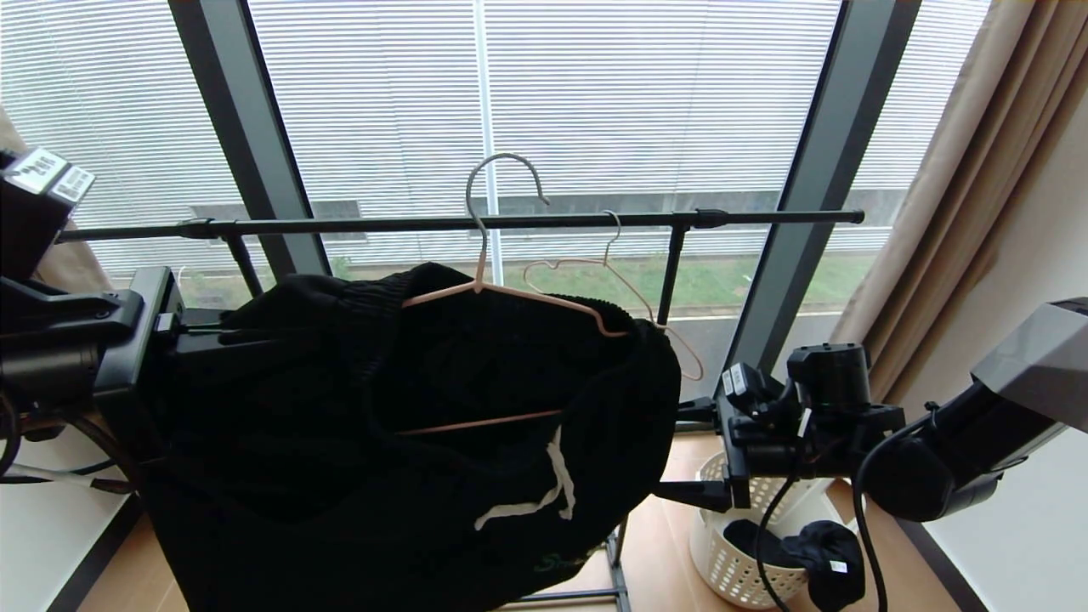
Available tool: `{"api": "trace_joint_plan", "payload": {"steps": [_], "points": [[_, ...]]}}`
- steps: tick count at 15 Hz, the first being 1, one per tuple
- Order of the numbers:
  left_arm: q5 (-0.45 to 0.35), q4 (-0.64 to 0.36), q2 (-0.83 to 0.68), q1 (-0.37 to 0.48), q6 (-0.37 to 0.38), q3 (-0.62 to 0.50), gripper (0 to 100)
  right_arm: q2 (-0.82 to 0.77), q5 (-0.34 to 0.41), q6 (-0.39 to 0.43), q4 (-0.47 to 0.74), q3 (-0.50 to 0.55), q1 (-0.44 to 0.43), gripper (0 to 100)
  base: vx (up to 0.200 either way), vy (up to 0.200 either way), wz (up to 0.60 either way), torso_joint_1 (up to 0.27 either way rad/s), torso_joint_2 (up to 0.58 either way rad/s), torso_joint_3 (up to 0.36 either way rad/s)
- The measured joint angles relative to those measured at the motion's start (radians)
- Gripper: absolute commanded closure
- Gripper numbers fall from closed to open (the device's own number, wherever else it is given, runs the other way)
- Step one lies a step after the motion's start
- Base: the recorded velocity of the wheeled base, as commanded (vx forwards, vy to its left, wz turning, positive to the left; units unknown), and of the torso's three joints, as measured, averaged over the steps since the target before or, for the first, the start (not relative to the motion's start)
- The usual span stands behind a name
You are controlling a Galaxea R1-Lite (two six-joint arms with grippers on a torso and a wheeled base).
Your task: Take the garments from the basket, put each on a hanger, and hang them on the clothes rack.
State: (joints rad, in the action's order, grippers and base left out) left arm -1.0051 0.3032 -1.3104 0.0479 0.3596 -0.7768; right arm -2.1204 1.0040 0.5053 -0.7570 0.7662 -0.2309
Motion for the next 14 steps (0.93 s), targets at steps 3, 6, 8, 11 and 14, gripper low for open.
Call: {"api": "trace_joint_plan", "payload": {"steps": [3, 6, 8, 11, 14], "points": [[0.0, 0.0, 0.0, -0.026, 0.0, 0.014, 100, 0.021, 0.0, 0.002, 0.0, -0.002, 0.001, 0, 0.0, 0.0, 0.0, 0.0, 0.0, 0.0], [0.0, 0.0, -0.002, -0.101, -0.001, 0.028, 100, 0.064, -0.02, -0.001, 0.0, -0.004, 0.006, 0, 0.0, 0.0, 0.0, 0.0, 0.0, 0.0], [0.001, 0.0, -0.005, -0.133, -0.012, 0.032, 100, 0.087, -0.065, -0.009, -0.001, 0.001, 0.012, 0, 0.0, 0.0, 0.0, 0.0, 0.0, 0.0], [0.001, 0.0, -0.011, -0.164, -0.015, 0.033, 100, 0.127, -0.104, -0.031, 0.0, 0.0, 0.01, 0, 0.0, 0.0, 0.0, 0.0, 0.0, 0.0], [0.004, 0.019, -0.036, -0.168, -0.017, 0.024, 100, 0.161, -0.117, -0.059, 0.0, -0.002, 0.008, 0, 0.0, 0.0, 0.0, 0.0, 0.0, 0.0]]}}
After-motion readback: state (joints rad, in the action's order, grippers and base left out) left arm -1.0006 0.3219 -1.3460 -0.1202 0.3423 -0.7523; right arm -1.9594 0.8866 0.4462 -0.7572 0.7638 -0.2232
